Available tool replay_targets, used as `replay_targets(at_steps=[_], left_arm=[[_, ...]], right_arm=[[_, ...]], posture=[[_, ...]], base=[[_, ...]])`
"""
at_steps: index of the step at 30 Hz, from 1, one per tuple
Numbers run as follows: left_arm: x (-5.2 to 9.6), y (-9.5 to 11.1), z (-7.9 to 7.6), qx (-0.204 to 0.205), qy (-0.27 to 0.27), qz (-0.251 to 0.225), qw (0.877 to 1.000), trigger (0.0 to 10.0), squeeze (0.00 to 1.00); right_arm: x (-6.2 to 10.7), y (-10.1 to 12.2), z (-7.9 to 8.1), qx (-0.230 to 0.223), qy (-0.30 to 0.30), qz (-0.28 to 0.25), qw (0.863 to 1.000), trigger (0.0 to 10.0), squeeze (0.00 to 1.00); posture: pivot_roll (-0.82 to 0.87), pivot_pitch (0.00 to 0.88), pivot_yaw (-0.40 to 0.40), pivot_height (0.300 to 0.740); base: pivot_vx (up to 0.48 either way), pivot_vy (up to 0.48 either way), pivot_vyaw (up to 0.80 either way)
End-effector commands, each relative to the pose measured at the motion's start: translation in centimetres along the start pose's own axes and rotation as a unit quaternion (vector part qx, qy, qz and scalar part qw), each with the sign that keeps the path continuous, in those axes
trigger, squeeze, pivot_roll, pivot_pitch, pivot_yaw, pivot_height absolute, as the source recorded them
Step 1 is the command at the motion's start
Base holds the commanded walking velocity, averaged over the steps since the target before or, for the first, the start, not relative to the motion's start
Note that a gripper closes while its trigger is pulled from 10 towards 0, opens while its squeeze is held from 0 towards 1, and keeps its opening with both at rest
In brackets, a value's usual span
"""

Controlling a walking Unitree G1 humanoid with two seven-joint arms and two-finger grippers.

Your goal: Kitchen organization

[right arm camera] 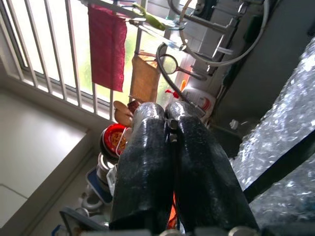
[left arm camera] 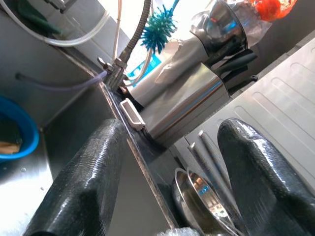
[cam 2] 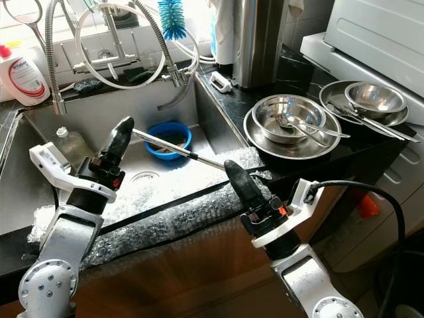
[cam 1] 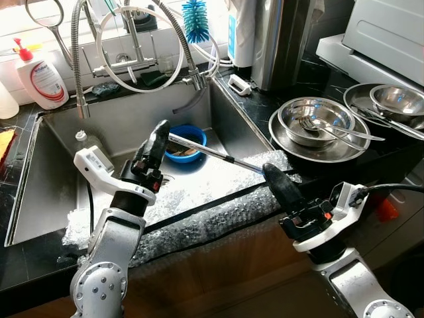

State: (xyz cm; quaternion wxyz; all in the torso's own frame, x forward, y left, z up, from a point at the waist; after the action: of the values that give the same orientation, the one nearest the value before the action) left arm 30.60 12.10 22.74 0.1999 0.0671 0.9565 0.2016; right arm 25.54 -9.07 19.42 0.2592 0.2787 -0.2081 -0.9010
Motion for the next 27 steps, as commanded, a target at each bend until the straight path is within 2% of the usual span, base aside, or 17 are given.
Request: replay_targets(at_steps=[1,11,12,13,14,15,16,27], left_arm=[[0.2,-0.5,-0.9,0.012,-0.017,0.009,1.0,10.0,0.0],[0.2,-1.1,-1.5,0.027,-0.027,0.016,0.999,10.0,0.0],[0.2,-1.1,-1.5,0.029,-0.028,0.015,0.999,6.5,0.0],[0.2,-1.1,-1.5,0.031,-0.028,0.014,0.999,6.5,0.0],[0.2,-1.0,-1.4,0.034,-0.027,0.014,0.999,1.6,0.0],[0.2,-1.0,-1.4,0.036,-0.027,0.013,0.999,1.6,0.0],[0.3,-1.0,-1.4,0.037,-0.026,0.013,0.999,0.0,0.0],[0.4,-0.7,-1.3,0.065,-0.026,0.004,0.998,0.0,0.0]], right_arm=[[-0.1,-0.5,0.5,-0.005,0.015,0.008,1.0,10.0,0.0],[-0.2,-1.5,0.7,-0.009,0.019,0.029,0.999,10.0,0.0],[-0.2,-1.5,0.7,-0.009,0.019,0.029,0.999,10.0,0.0],[-0.2,-1.5,0.7,-0.009,0.019,0.029,0.999,10.0,0.0],[-0.2,-1.6,0.7,-0.009,0.02,0.029,0.999,10.0,0.0],[-0.2,-1.6,0.7,-0.008,0.02,0.028,0.999,10.0,0.0],[-0.2,-1.6,0.7,-0.008,0.021,0.028,0.999,10.0,0.0],[-0.2,-1.9,0.9,-0.01,0.028,0.033,0.999,10.0,0.0]], posture=[[-0.14,0.064,0.089,0.74],[-0.14,0.065,0.089,0.74],[-0.14,0.065,0.089,0.74],[-0.14,0.065,0.089,0.74],[-0.14,0.065,0.089,0.74],[-0.14,0.065,0.089,0.74],[-0.14,0.066,0.089,0.74],[-0.15,0.052,0.092,0.74]], base=[[0.0,0.0,0.0],[0.0,0.0,0.0],[0.0,0.0,0.0],[0.0,0.0,0.0],[0.0,0.0,0.0],[0.0,0.0,0.0],[0.0,0.0,0.0],[0.0,0.0,0.0]])
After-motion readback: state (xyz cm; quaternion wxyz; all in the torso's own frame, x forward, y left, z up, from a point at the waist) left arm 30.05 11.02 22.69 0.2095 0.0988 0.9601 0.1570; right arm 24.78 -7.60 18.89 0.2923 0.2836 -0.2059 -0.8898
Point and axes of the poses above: a point about 5 cm out from each wrist's last joint towards the gripper, its own x axis pointing back from the gripper into the wrist, its own y axis along the axis of the wrist's last joint, z = x × y, the point moved 6 cm from there along -x, pointing out of the wrist towards the gripper, and after that the axes turned 11 degrees about x, right-handed, at the moved point
